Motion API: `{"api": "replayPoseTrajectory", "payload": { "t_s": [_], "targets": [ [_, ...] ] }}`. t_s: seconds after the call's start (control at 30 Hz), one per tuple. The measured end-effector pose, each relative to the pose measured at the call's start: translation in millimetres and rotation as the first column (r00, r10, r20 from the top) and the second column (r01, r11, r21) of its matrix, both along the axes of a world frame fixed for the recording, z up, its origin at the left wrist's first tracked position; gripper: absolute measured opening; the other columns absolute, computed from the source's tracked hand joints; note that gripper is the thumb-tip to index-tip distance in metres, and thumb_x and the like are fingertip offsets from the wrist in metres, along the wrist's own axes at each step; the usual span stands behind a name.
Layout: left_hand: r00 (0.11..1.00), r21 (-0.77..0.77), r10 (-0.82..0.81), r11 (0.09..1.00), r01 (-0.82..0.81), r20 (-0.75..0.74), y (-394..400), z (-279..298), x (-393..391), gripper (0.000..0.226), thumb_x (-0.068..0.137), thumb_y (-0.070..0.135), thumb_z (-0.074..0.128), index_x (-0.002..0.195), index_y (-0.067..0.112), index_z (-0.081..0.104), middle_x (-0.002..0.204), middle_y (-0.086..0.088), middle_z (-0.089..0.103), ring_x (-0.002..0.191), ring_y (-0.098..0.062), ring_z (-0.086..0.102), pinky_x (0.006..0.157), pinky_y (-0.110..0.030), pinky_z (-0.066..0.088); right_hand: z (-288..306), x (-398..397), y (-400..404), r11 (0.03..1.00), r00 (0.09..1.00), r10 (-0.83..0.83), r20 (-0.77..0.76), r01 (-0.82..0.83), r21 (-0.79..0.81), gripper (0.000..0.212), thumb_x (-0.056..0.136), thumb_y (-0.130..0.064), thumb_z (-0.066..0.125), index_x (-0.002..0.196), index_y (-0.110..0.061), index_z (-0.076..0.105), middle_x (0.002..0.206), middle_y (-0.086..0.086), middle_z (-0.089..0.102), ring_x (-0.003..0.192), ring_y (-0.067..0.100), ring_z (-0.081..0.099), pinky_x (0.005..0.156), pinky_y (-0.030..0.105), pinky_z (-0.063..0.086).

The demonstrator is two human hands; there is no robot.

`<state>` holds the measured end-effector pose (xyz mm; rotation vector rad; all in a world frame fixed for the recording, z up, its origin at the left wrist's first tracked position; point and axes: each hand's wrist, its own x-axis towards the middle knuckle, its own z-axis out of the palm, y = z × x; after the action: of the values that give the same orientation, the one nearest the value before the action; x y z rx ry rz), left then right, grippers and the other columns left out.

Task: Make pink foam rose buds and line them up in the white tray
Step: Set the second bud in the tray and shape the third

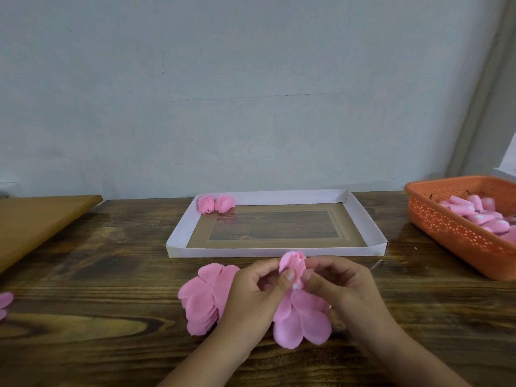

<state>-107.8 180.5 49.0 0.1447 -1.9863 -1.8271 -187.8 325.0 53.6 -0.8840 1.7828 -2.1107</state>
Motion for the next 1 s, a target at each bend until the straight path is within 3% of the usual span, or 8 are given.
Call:
{"api": "replayPoseTrajectory", "payload": {
  "t_s": [0.1, 0.23, 0.53, 0.67, 0.83, 0.93, 1.0],
  "targets": [
    [1.0, -0.007, -0.005, 1.0, 0.005, -0.014, 0.6, 1.9, 0.4, 0.02, 0.088, 0.033, 0.069, 0.101, 0.025, 0.081, 0.097, -0.004, 0.08, 0.097, -0.02, 0.075, 0.088, -0.04, 0.061, -0.9, -2.7, 1.1, 1.0, 0.999, 0.02, 0.044, -0.021, 0.015, 0.019, 0.073, -0.024, 0.076, 0.091, -0.023, 0.08, 0.09, 0.007, 0.078, 0.084, 0.017, 0.075, 0.067, 0.024, 0.058],
    [0.999, 0.004, -0.028, 1.0, 0.028, -0.047, -0.6, 4.2, 1.5, 0.018, 0.087, 0.035, 0.071, 0.098, 0.027, 0.082, 0.094, -0.005, 0.08, 0.094, -0.02, 0.076, 0.082, -0.028, 0.061, -0.5, -5.1, 3.0, 0.99, 0.992, 0.108, 0.07, -0.113, 0.078, 0.022, 0.082, -0.027, 0.073, 0.103, -0.022, 0.08, 0.101, 0.01, 0.078, 0.096, 0.025, 0.074, 0.079, 0.039, 0.062],
    [0.999, -0.017, 0.024, 1.0, -0.025, -0.036, -1.5, 1.2, 0.2, 0.009, 0.088, 0.023, 0.074, 0.093, 0.022, 0.082, 0.09, -0.002, 0.08, 0.087, -0.015, 0.077, 0.073, -0.022, 0.059, 1.9, -2.5, 2.4, 0.995, 0.995, 0.094, 0.025, -0.095, 0.028, 0.019, 0.082, -0.021, 0.068, 0.094, -0.012, 0.08, 0.091, 0.011, 0.078, 0.082, 0.016, 0.075, 0.061, 0.017, 0.054],
    [0.999, -0.039, 0.034, 0.999, -0.035, -0.032, -0.4, 1.4, 0.4, 0.011, 0.09, 0.019, 0.073, 0.096, 0.017, 0.081, 0.092, 0.0, 0.08, 0.09, -0.013, 0.076, 0.076, -0.021, 0.058, -0.3, -3.5, 1.7, 0.997, 0.998, 0.062, -0.027, -0.06, 0.041, 0.015, 0.089, -0.016, 0.067, 0.092, -0.011, 0.08, 0.091, 0.011, 0.078, 0.088, 0.022, 0.075, 0.069, 0.02, 0.056],
    [0.998, -0.004, 0.045, 0.999, -0.045, 0.053, 1.4, 5.3, 2.0, 0.022, 0.101, 0.012, 0.059, 0.1, 0.02, 0.08, 0.095, 0.001, 0.08, 0.094, -0.013, 0.075, 0.076, -0.024, 0.06, -1.6, -4.7, 3.7, 0.998, 0.998, 0.056, -0.008, -0.056, 0.007, 0.021, 0.093, -0.024, 0.069, 0.094, -0.004, 0.075, 0.093, 0.015, 0.076, 0.087, 0.019, 0.073, 0.069, 0.024, 0.057],
    [0.99, 0.092, 0.0, 0.996, -0.013, 0.142, -0.2, 7.9, 2.5, 0.027, 0.101, 0.011, 0.057, 0.102, 0.027, 0.079, 0.098, 0.007, 0.079, 0.094, -0.009, 0.074, 0.071, -0.023, 0.058, -2.0, -6.9, 4.0, 1.0, 0.999, 0.012, 0.041, -0.012, -0.007, 0.021, 0.09, -0.03, 0.066, 0.097, -0.014, 0.078, 0.094, 0.01, 0.077, 0.086, 0.02, 0.074, 0.066, 0.027, 0.058],
    [0.981, 0.119, -0.077, 0.991, 0.057, 0.176, -1.3, 7.5, 3.1, 0.025, 0.097, 0.01, 0.064, 0.11, 0.028, 0.076, 0.104, 0.01, 0.078, 0.099, -0.007, 0.073, 0.076, -0.024, 0.06, -1.8, -9.0, 4.4, 0.999, 0.995, -0.013, 0.104, 0.017, -0.041, 0.017, 0.088, -0.028, 0.069, 0.1, -0.021, 0.079, 0.097, 0.009, 0.078, 0.088, 0.024, 0.076, 0.064, 0.033, 0.059]
  ]
}}
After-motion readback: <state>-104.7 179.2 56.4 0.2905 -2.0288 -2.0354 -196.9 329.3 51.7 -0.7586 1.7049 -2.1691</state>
